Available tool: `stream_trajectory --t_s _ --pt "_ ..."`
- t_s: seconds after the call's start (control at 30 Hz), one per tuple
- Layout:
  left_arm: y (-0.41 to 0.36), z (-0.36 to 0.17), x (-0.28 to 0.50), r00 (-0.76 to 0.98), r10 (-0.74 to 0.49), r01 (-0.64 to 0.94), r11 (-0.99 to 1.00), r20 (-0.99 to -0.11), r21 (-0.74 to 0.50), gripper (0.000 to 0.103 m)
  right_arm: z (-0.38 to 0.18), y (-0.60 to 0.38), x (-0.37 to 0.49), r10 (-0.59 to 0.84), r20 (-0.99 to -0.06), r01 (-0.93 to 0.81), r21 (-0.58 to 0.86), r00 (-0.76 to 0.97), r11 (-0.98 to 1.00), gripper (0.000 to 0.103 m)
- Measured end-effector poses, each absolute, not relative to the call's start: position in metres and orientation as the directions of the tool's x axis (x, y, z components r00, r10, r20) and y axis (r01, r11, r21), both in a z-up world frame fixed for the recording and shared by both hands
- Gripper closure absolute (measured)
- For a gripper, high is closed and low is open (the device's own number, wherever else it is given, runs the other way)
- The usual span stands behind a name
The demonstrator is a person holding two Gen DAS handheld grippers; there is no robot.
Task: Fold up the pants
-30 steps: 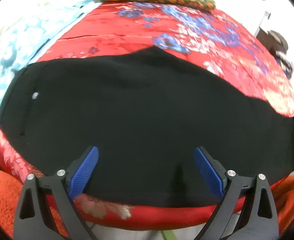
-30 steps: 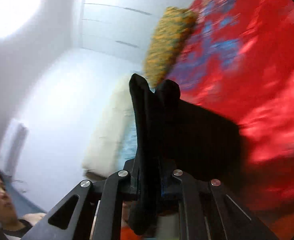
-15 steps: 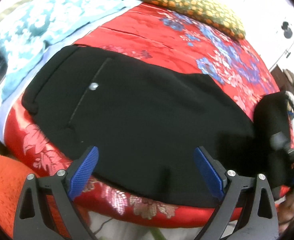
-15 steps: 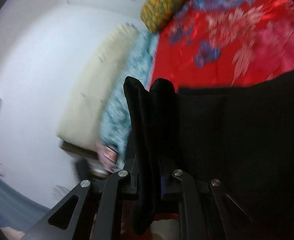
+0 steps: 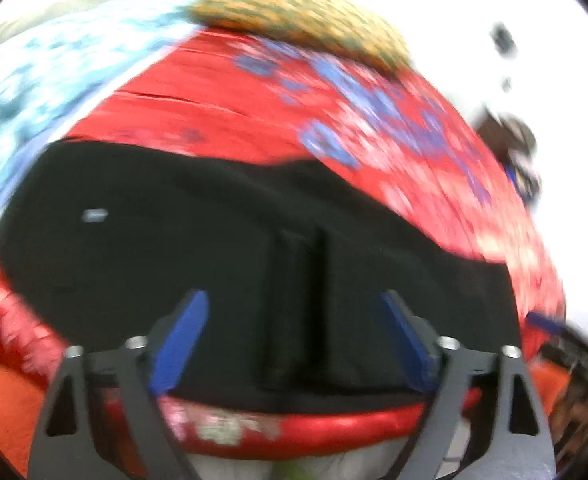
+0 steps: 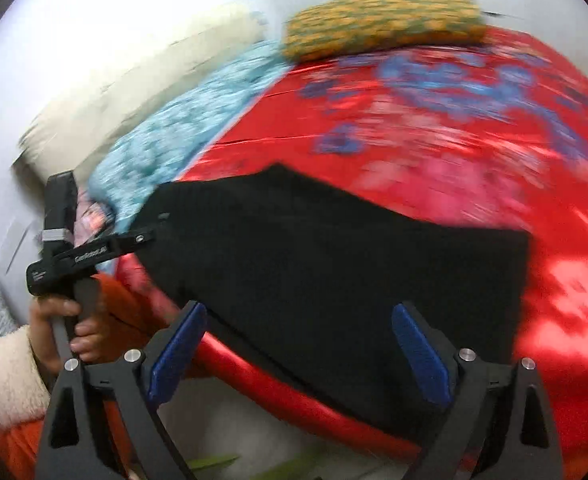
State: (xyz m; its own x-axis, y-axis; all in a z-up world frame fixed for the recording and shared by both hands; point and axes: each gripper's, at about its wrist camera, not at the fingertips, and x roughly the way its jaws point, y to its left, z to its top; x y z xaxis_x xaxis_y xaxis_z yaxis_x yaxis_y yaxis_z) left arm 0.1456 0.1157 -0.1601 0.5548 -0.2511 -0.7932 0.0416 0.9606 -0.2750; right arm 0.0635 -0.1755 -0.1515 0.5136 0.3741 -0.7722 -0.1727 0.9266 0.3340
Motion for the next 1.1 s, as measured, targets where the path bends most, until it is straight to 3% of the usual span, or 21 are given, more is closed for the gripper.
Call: stream_trajectory --t_s 0.07,0.17,0.23,0.33,0.43,0.57,0.63,0.7,0.8,0.97,1.1 --pt "0.092 -0.174 0.154 0.500 -0.236 0.090 0.971 -0.833 -0.221 0.039 -0.149 -0.205 0.039 0.331 -0.754 -0.078 0.350 0.568 0.933 0.009" --pt "0.074 -0.194 0.164 0.424 -0.227 0.109 0.974 -0.877 -0.199 0.099 -0.148 -0.235 0.024 0.229 -0.742 0.065 0.344 0.630 0.937 0.009" --pt "0.075 -0.190 0.164 0.441 -0.213 0.086 0.977 -0.872 -0.195 0.100 -0.146 -0.247 0.021 0.108 -0.772 0.163 0.265 0.626 0.950 0.009" --pt "0.084 -0.177 0.161 0.486 -0.189 0.065 0.981 -0.853 -0.181 0.100 -0.141 -0.247 0.020 -0.052 -0.788 0.175 0.071 0.613 0.982 0.009" --pt "0.083 -0.183 0.158 0.482 -0.143 0.083 0.990 -0.864 -0.118 0.098 -0.141 -0.234 0.026 -0.101 -0.767 0.102 -0.047 0.633 0.994 0.009" --pt "0.076 -0.186 0.154 0.494 -0.076 0.099 0.995 -0.866 -0.031 0.084 -0.152 -0.197 0.047 0.074 -0.745 -0.105 0.006 0.663 0.994 0.010" --pt "0.075 -0.186 0.153 0.503 -0.055 0.103 0.995 -0.862 -0.003 0.076 -0.174 -0.187 0.060 0.150 -0.790 -0.164 0.064 0.594 0.984 0.010" --pt "0.081 -0.184 0.151 0.503 -0.052 0.085 0.996 -0.863 -0.010 0.052 -0.219 -0.187 0.077 0.145 -0.901 -0.130 0.099 0.410 0.987 0.010" --pt "0.094 -0.175 0.148 0.532 -0.033 0.018 0.999 -0.846 -0.028 0.028 -0.216 -0.181 0.072 0.101 -0.895 -0.158 0.035 0.434 0.987 0.010" --pt "0.108 -0.149 0.136 0.651 -0.062 -0.030 0.994 -0.757 -0.107 0.019 -0.172 -0.190 0.053 0.108 -0.780 -0.135 0.031 0.616 0.990 0.009" --pt "0.091 -0.141 0.131 0.684 -0.112 0.043 0.993 -0.721 -0.113 0.017 -0.167 -0.207 0.056 0.031 -0.740 -0.034 0.011 0.672 0.999 0.000"
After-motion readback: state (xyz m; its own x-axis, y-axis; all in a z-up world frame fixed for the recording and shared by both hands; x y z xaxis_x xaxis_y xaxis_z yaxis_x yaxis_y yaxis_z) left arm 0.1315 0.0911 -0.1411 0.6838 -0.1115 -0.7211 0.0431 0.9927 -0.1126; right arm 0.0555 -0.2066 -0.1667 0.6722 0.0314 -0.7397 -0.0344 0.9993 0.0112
